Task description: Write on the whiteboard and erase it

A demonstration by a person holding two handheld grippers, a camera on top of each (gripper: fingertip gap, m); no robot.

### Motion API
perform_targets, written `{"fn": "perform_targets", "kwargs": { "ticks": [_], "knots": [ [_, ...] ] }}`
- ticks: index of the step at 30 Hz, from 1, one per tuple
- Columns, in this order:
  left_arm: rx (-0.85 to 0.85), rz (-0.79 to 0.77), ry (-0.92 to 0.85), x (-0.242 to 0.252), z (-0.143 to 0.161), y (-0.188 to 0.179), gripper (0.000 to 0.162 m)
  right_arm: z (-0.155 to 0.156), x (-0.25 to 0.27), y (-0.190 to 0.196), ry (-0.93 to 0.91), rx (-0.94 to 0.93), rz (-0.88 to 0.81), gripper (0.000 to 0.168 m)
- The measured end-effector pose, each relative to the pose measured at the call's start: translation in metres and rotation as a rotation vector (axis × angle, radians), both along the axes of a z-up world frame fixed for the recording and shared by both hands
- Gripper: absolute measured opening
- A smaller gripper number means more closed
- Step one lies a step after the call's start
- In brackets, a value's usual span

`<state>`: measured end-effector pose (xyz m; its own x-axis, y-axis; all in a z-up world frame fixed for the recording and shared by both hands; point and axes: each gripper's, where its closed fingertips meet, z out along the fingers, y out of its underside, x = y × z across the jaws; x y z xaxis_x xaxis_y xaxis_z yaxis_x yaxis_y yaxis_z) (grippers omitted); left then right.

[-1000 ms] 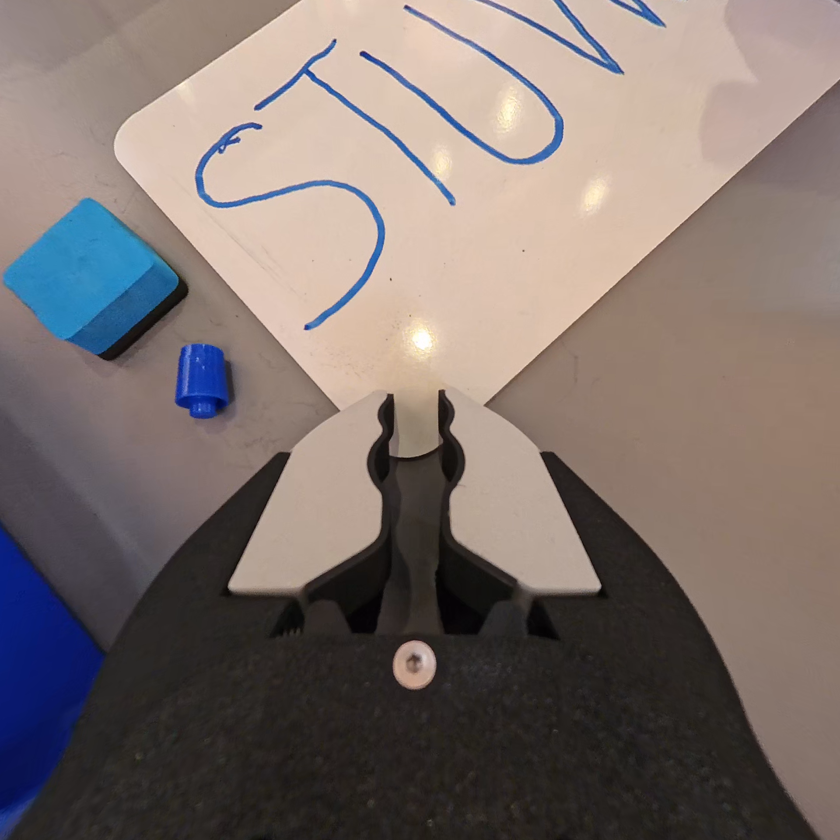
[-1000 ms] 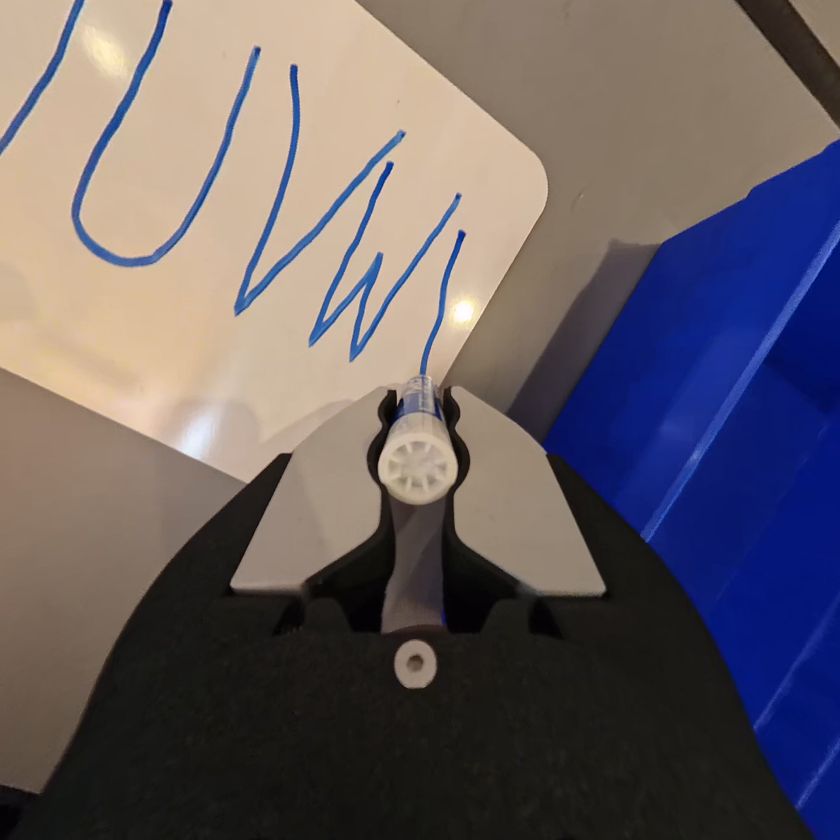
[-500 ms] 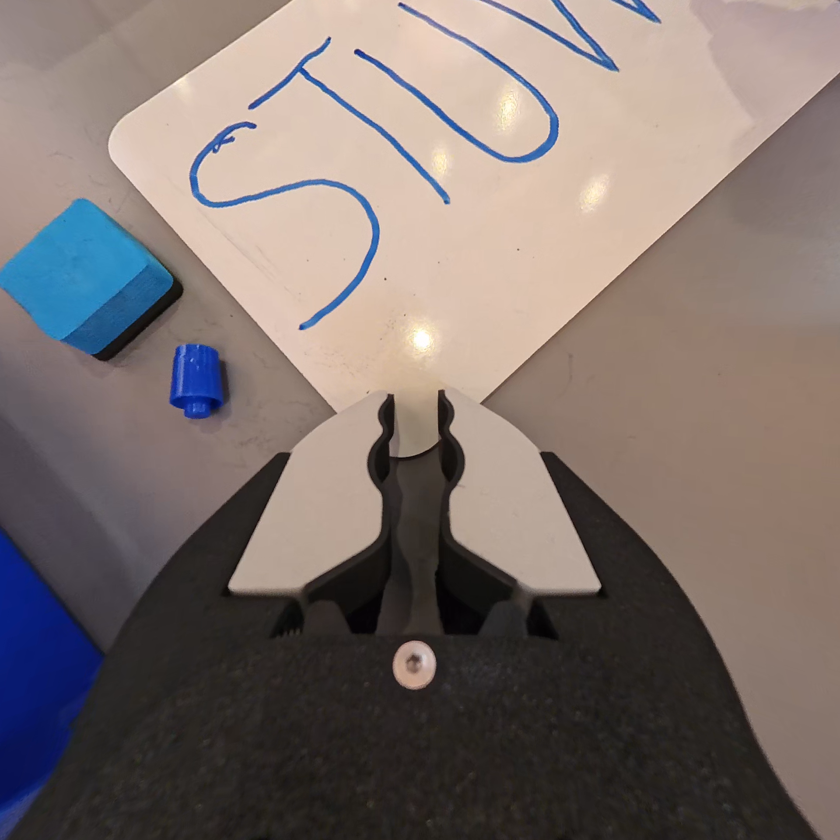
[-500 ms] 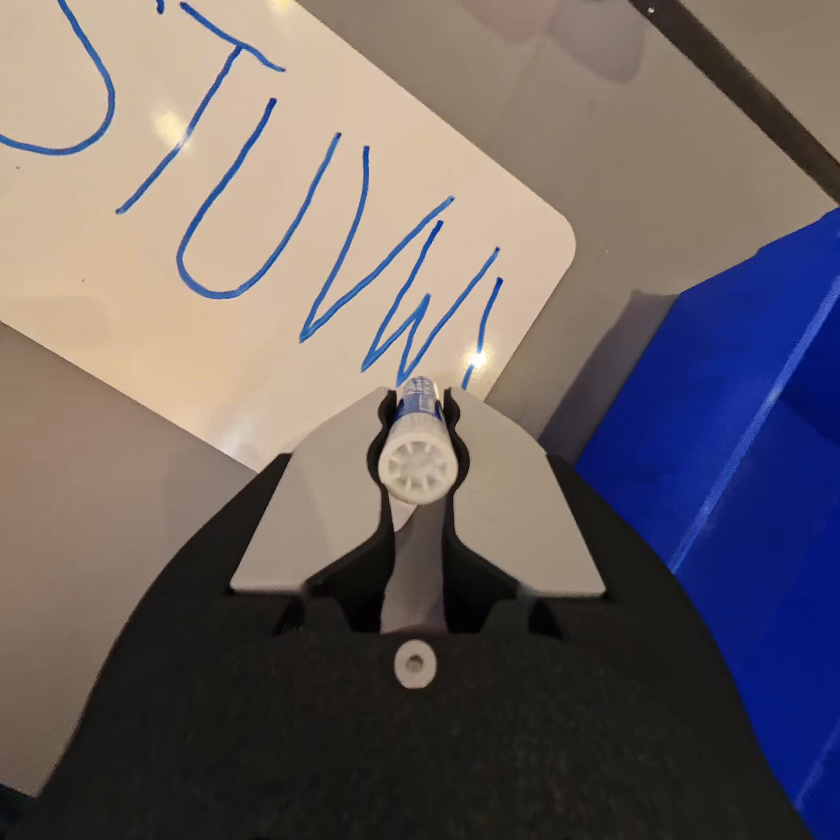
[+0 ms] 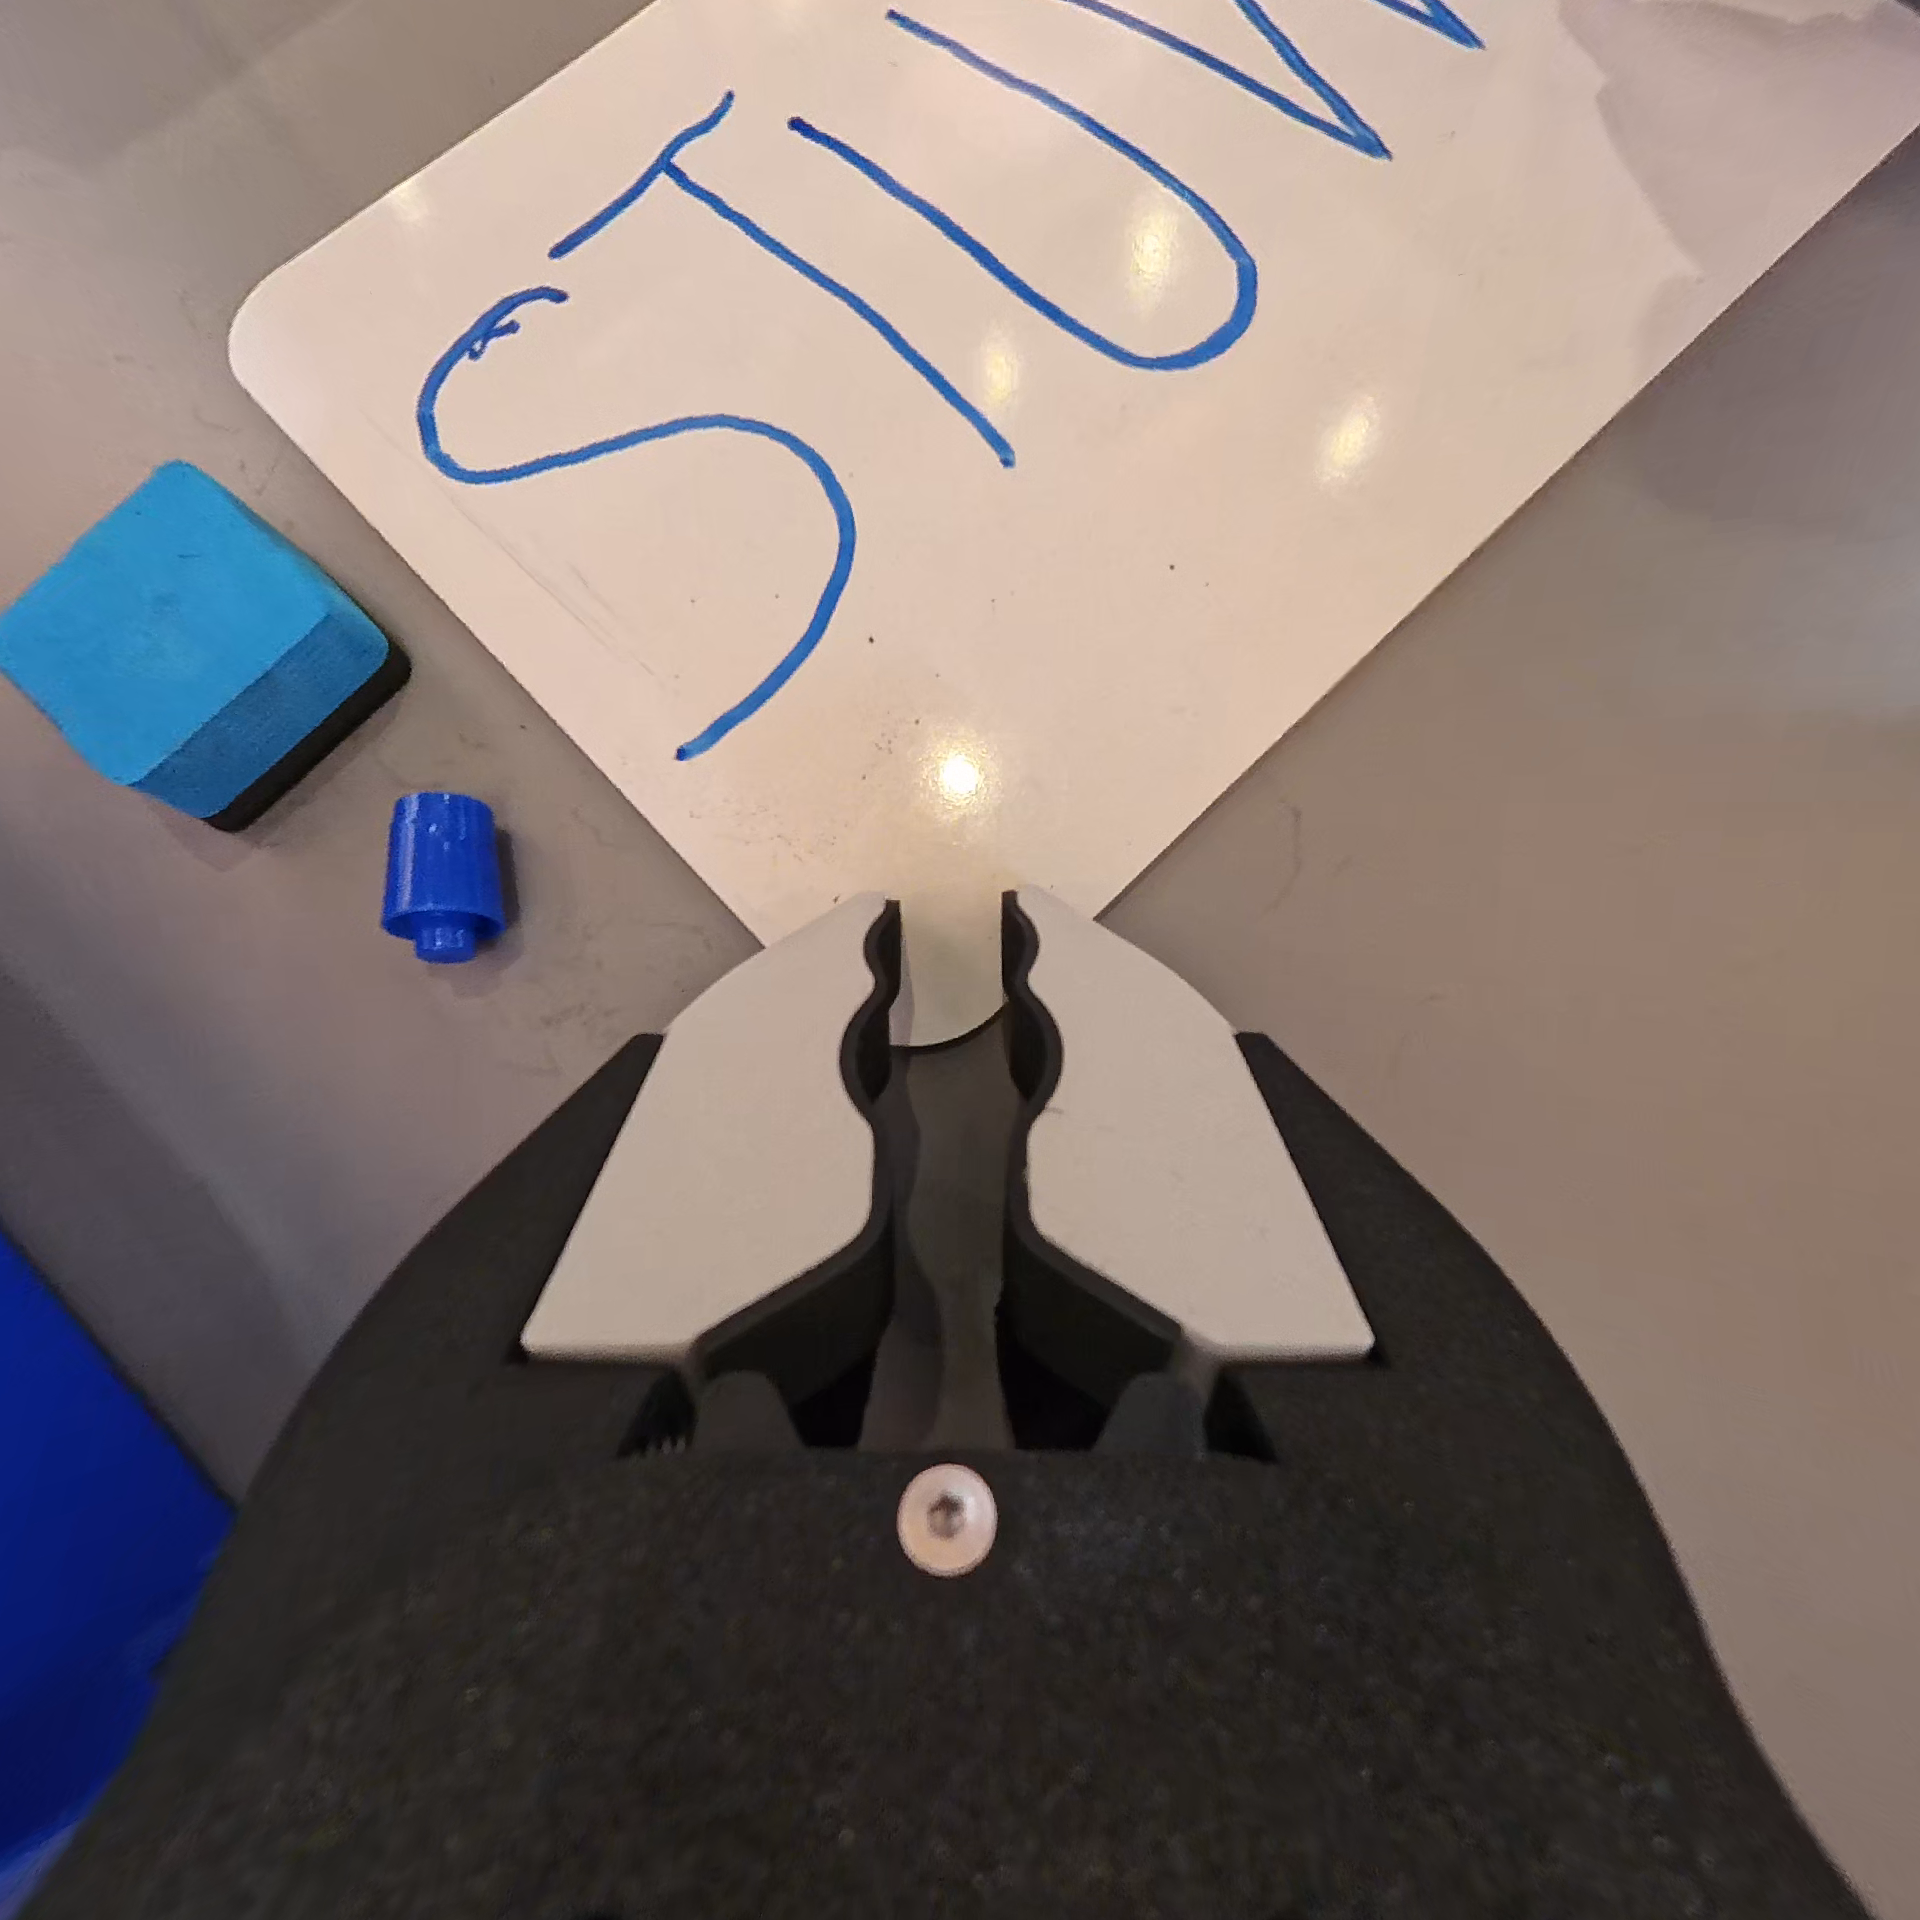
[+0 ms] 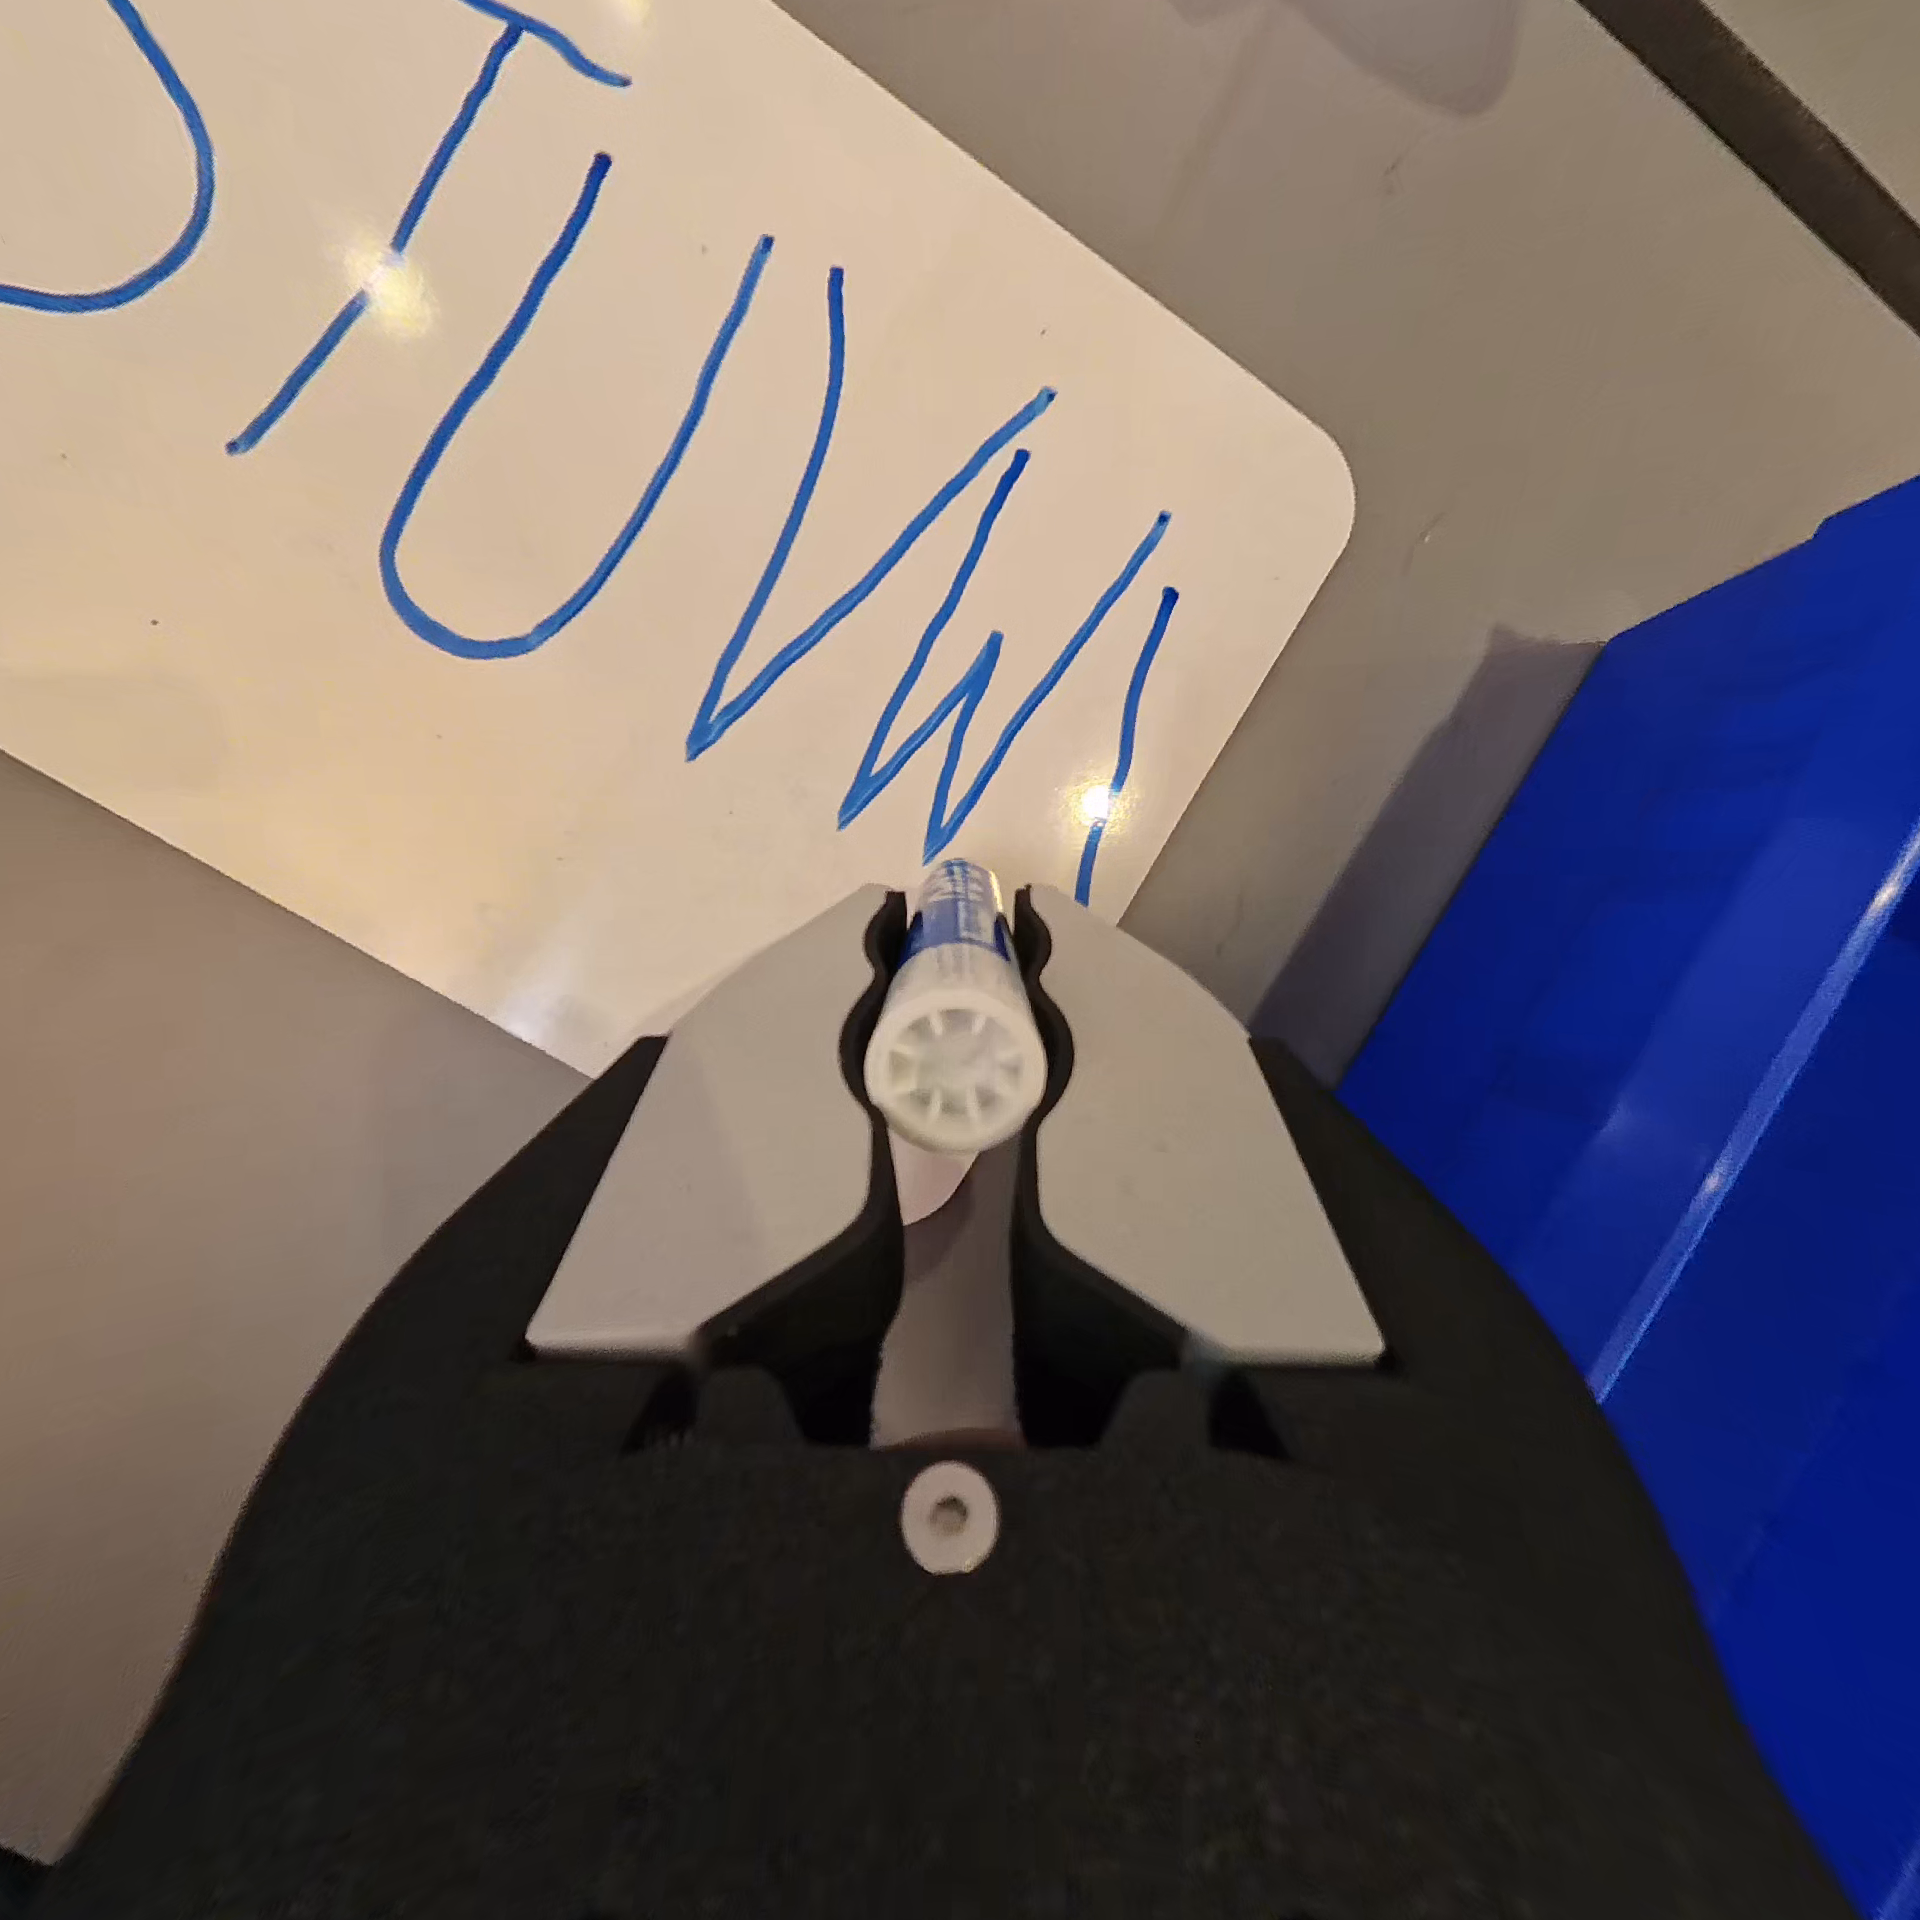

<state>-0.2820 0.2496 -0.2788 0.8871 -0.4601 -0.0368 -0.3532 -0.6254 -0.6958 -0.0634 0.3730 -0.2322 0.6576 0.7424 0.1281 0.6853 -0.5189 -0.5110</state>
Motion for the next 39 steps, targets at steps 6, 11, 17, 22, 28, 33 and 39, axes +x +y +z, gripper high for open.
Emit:
{"fn": "perform_targets", "kwargs": {
  "ticks": [6,11,17,22,28,33,39],
  "knots": [
    [-0.001,0.000,-0.004,0.000,0.000,0.000,0.018,0.000,-0.003,0.018,-0.028,0.005,0.001,0.020],
    [0.000,-0.003,-0.003,0.000,0.000,0.000,0.018,0.000,-0.002,0.042,-0.051,-0.002,-0.017,0.020],
    [-0.002,-0.007,-0.006,0.000,0.000,0.001,0.018,0.000,-0.001,0.073,-0.088,0.004,-0.024,0.020],
    [0.000,-0.009,-0.009,0.001,0.000,0.001,0.018,0.000,0.000,0.092,-0.098,-0.014,-0.035,0.020],
    [0.004,-0.008,-0.015,0.001,0.000,0.002,0.018,0.045,-0.007,0.075,-0.036,0.103,-0.007,0.020],
    [0.005,0.004,-0.013,-0.001,0.000,0.002,0.019,0.114,-0.013,0.004,0.204,0.347,0.102,0.020],
    [0.004,0.023,-0.007,-0.003,0.000,0.001,0.021,0.094,0.005,-0.075,0.497,0.550,0.164,0.020]
  ]
}}
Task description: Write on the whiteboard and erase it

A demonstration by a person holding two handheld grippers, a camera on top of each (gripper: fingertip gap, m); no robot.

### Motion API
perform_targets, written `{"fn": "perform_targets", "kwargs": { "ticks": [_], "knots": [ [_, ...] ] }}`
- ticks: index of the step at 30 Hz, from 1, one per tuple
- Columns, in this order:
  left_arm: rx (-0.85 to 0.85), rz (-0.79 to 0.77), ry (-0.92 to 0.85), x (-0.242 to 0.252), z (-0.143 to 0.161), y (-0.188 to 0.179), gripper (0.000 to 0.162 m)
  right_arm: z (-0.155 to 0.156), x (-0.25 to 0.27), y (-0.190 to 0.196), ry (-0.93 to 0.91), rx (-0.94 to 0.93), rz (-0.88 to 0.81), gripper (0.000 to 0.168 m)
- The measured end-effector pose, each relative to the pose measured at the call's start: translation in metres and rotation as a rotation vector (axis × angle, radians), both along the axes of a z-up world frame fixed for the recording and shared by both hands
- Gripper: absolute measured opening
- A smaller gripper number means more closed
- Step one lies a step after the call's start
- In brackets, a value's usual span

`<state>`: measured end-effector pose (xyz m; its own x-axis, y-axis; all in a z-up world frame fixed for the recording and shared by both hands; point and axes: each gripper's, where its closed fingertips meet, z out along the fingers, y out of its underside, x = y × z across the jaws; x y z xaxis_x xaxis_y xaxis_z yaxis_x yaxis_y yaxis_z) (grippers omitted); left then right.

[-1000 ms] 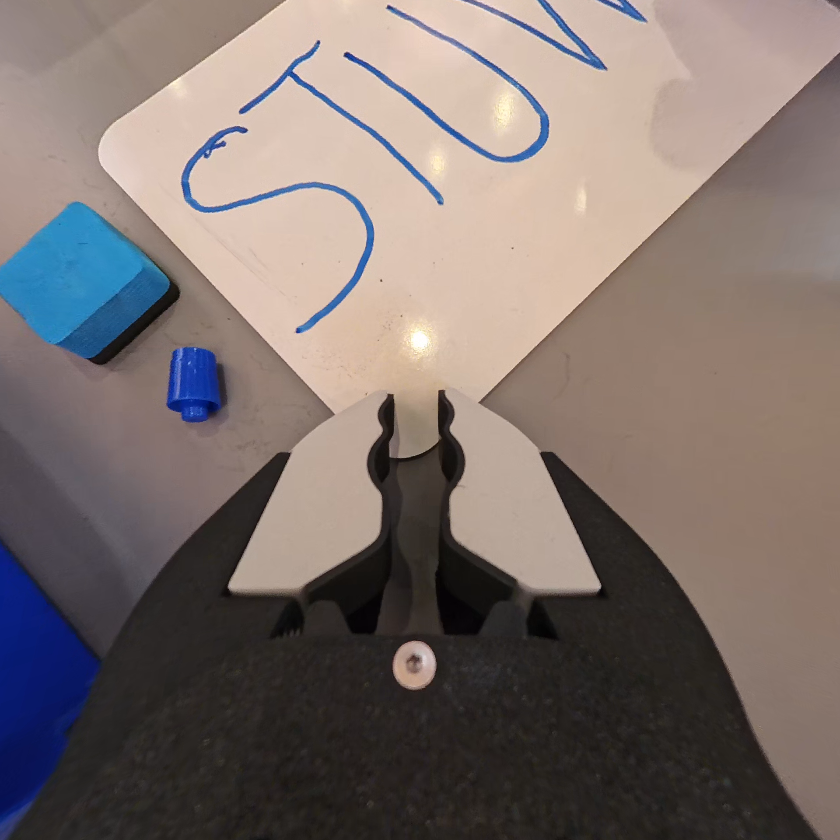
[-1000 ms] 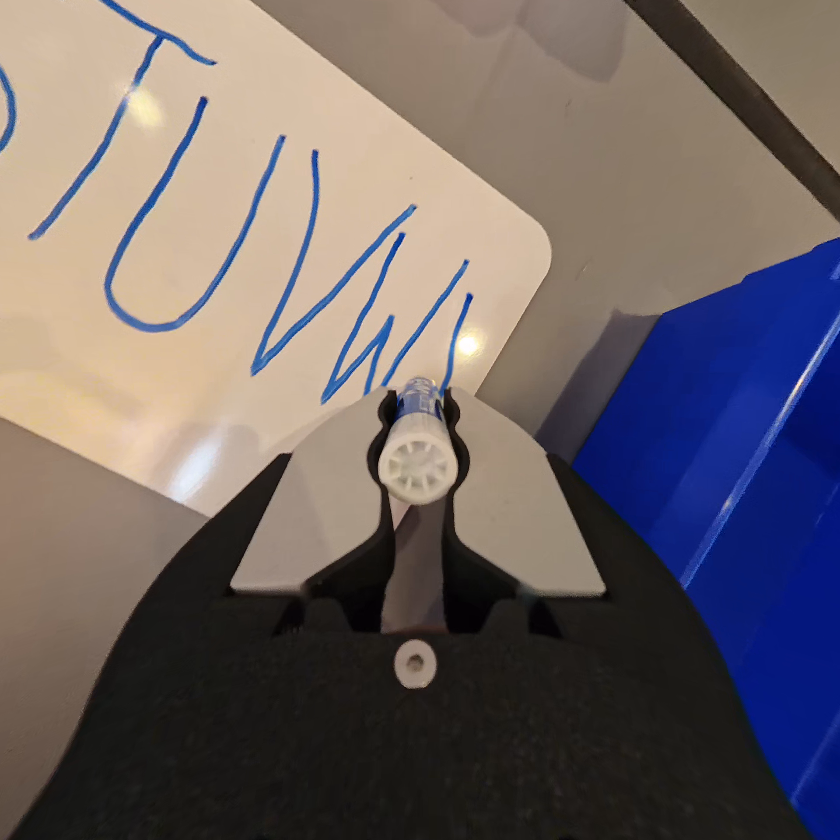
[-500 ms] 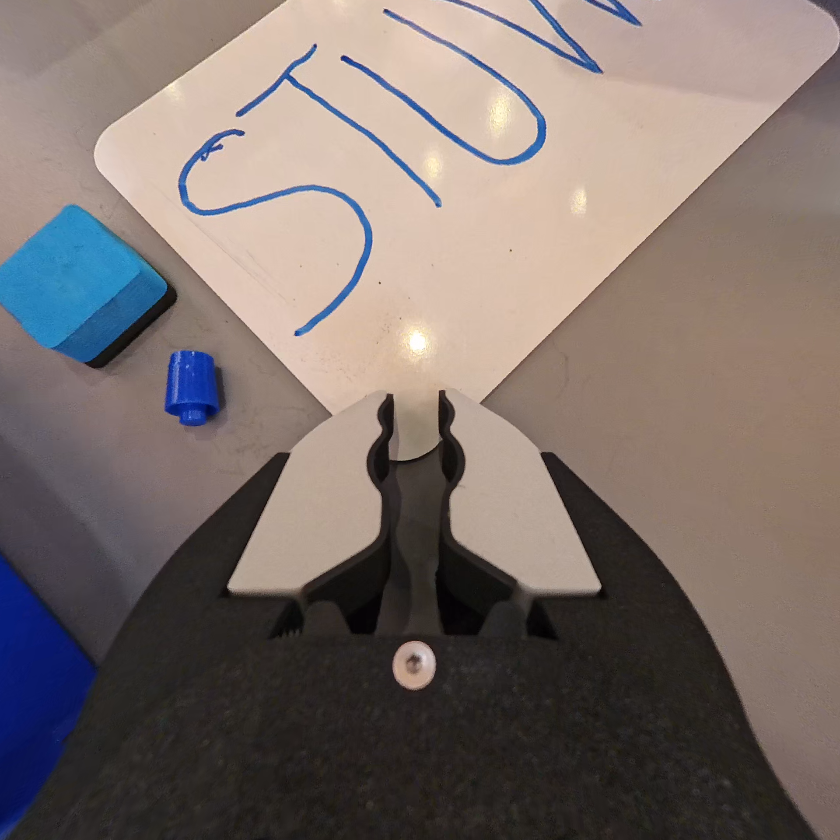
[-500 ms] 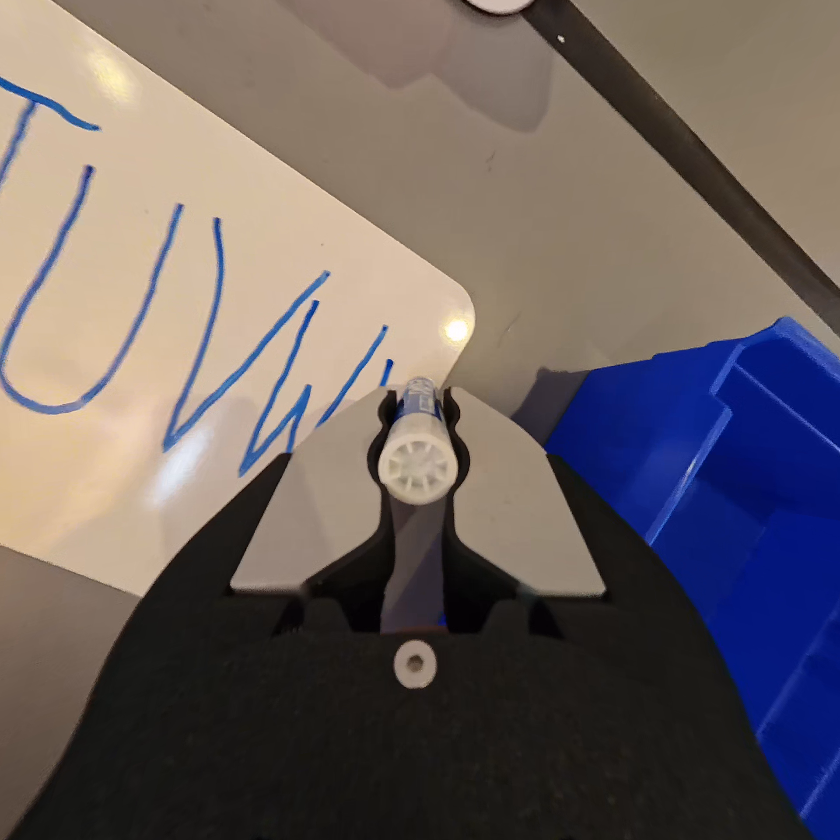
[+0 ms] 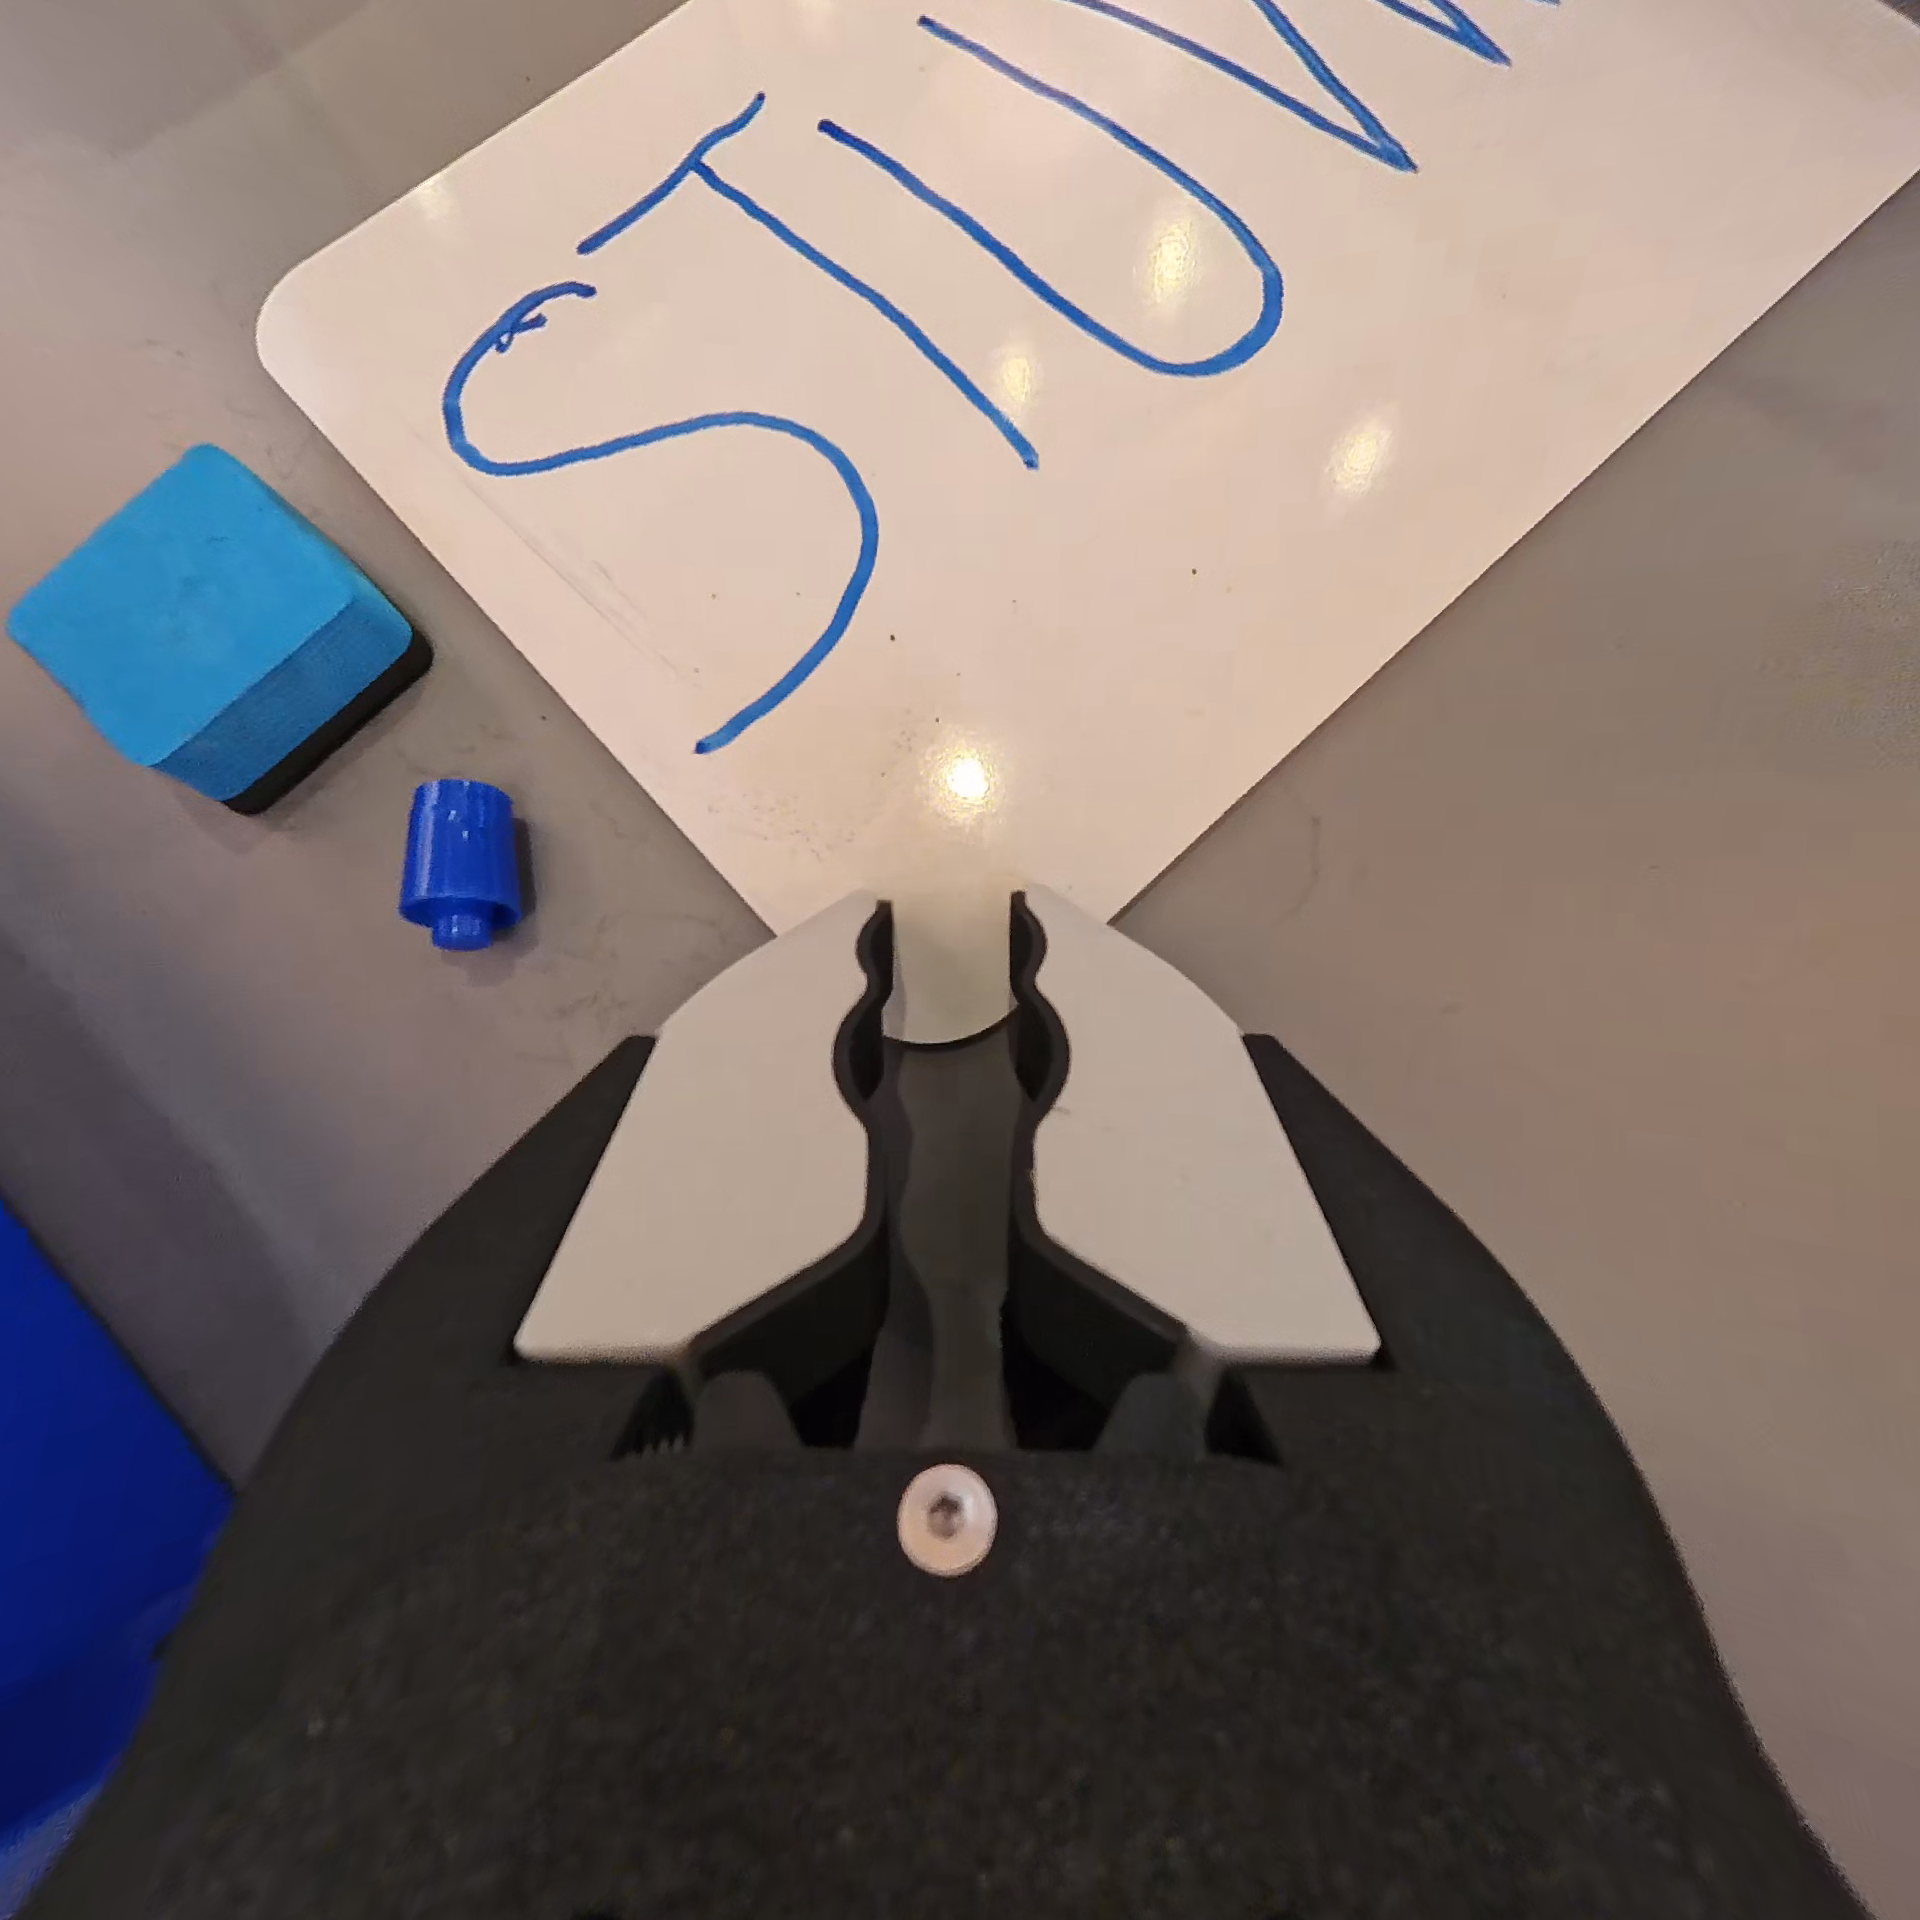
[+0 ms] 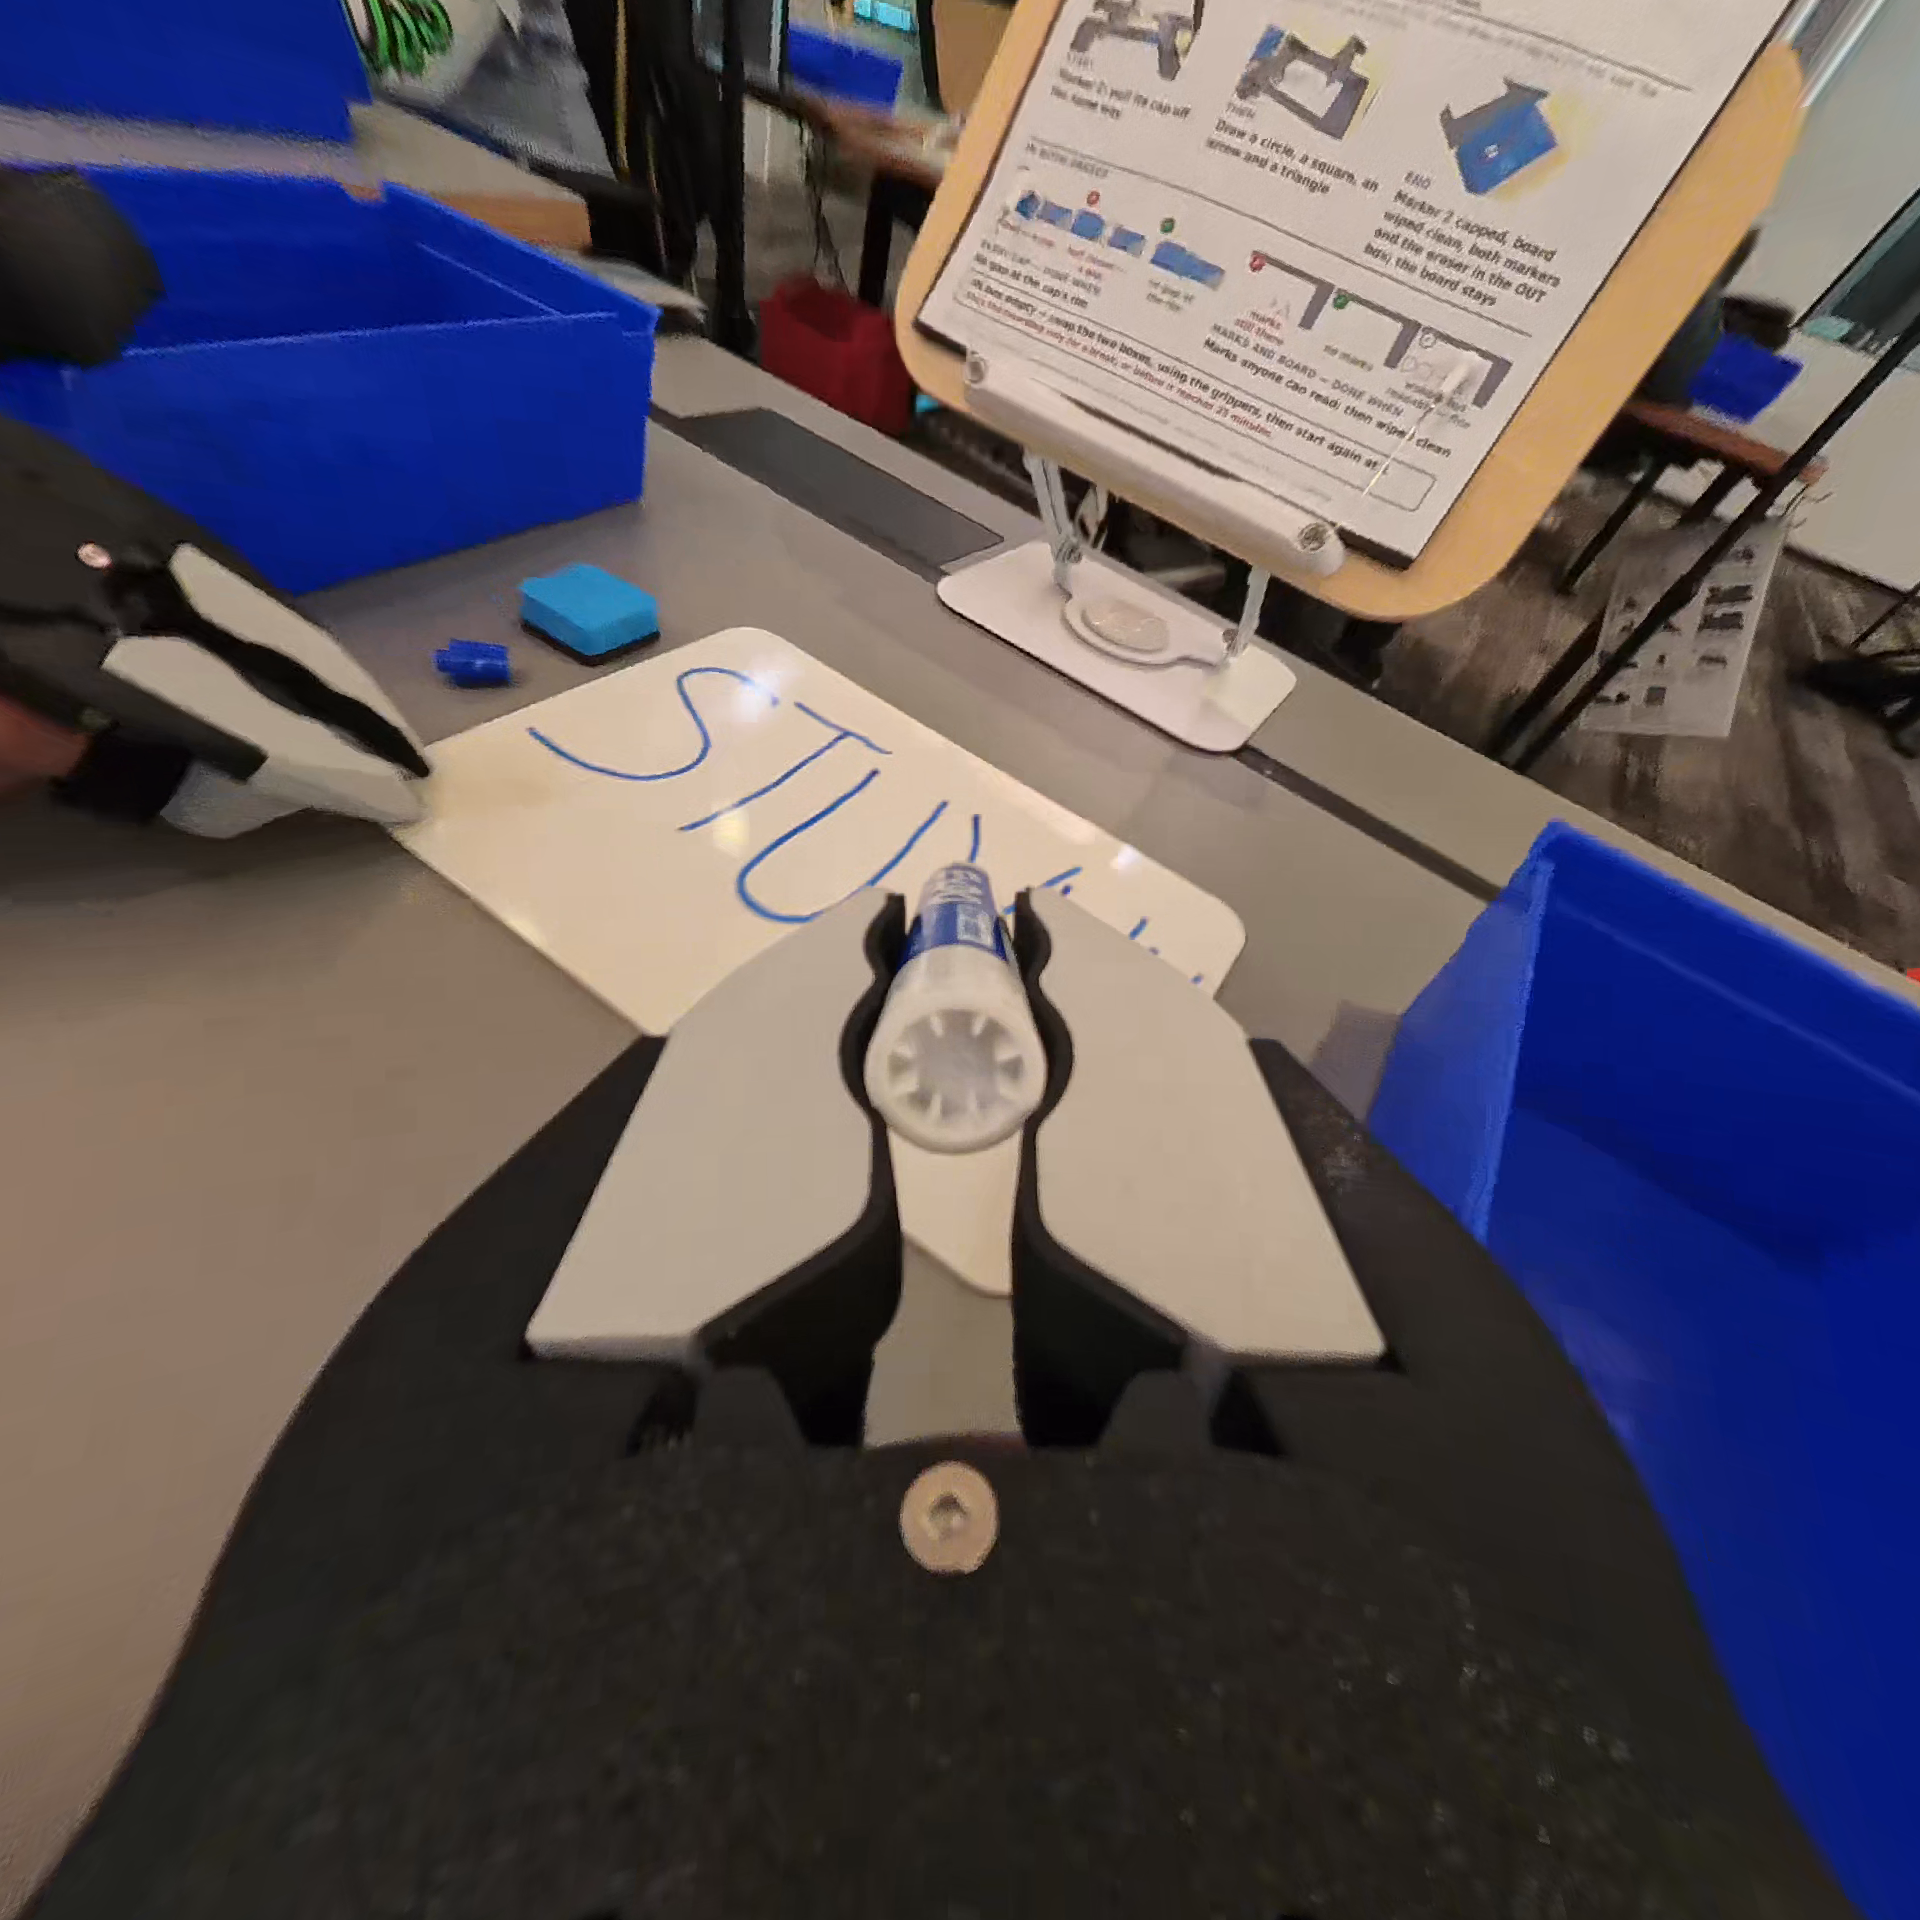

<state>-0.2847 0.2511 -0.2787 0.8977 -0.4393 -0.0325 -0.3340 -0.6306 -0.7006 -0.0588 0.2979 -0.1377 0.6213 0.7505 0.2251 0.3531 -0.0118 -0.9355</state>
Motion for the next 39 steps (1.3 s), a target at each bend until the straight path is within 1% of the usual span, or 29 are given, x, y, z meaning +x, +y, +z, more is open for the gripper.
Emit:
{"fn": "perform_targets", "kwargs": {
  "ticks": [2,4,7,8,11,14,19,27,39],
  "knots": [
    [-0.002,0.014,0.006,-0.001,0.000,-0.001,0.023,-0.020,0.008,-0.016,0.063,0.001,-0.004,0.020],
    [-0.002,0.020,0.008,-0.001,0.000,-0.002,0.023,-0.032,0.012,-0.028,0.119,-0.013,0.004,0.020],
    [0.003,0.035,0.012,-0.001,0.000,-0.002,0.023,-0.027,0.014,-0.039,0.213,-0.033,0.033,0.020],
    [0.004,0.036,0.014,0.000,0.000,-0.003,0.023,-0.028,0.013,-0.041,0.219,-0.039,0.037,0.020],
    [0.006,0.041,0.024,0.000,0.000,-0.003,0.023,-0.038,0.011,-0.042,0.139,-0.012,0.035,0.020],
    [0.012,0.042,0.023,0.001,0.000,-0.004,0.023,-0.036,0.014,-0.039,0.088,0.068,0.024,0.020],
    [0.007,0.047,-0.004,0.000,0.000,-0.006,0.023,-0.037,0.013,-0.037,0.118,0.034,0.039,0.020],
    [0.011,0.055,-0.004,-0.001,0.000,-0.005,0.024,-0.040,0.009,-0.036,0.115,0.018,0.051,0.020],
    [0.014,0.052,-0.001,0.000,0.000,-0.006,0.024,-0.042,0.008,-0.037,0.084,0.037,0.051,0.020]
  ]
}}
